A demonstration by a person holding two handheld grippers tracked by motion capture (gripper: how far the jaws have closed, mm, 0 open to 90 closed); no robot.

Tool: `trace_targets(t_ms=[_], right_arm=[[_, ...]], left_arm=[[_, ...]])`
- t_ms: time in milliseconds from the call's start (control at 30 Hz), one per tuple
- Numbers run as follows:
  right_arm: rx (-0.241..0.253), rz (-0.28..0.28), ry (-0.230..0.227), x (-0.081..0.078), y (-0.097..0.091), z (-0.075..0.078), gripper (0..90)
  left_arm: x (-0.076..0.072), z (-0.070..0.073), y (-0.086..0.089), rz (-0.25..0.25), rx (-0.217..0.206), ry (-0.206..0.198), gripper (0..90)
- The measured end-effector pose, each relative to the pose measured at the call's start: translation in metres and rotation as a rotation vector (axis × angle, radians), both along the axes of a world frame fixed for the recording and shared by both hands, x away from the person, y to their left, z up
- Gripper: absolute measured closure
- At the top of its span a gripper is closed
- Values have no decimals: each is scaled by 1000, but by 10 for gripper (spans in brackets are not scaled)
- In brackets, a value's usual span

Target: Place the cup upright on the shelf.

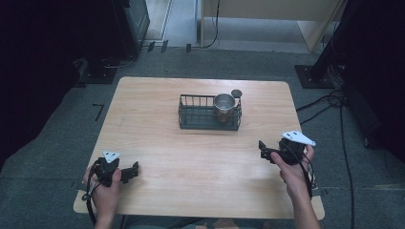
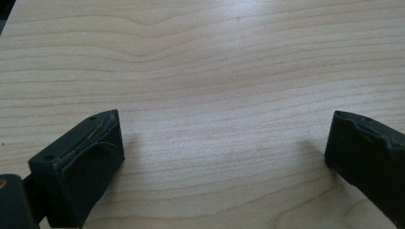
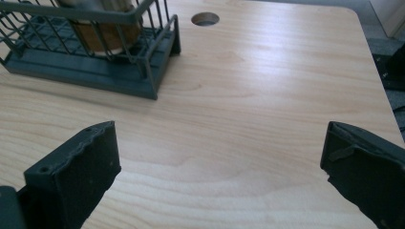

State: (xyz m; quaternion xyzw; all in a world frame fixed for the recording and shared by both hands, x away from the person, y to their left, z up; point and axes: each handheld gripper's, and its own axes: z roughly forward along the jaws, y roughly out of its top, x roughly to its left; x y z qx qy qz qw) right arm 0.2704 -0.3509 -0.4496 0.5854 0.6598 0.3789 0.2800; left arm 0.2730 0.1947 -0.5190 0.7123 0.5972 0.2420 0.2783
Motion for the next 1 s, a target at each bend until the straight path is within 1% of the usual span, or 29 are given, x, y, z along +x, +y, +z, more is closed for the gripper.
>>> trace_targets(t_ms=[100, 400, 767, 900, 933, 1000], right_arm=[[15, -19, 9, -7, -8, -6, 0], [37, -64, 37, -25, -25, -22, 0], [40, -106, 69, -40, -42, -39, 0], [34, -119, 83, -45, -47, -46, 0], [26, -122, 86, -46, -48, -48, 0], [28, -127, 95, -49, -50, -51, 0]], left_arm=[[0, 0, 0, 0, 0, 0, 0], [0, 0, 0, 0, 0, 0, 0], [0, 0, 0, 0, 0, 0, 0], [0, 0, 0, 0, 0, 0, 0], [0, 0, 0, 0, 0, 0, 0], [0, 0, 0, 0, 0, 0, 0]])
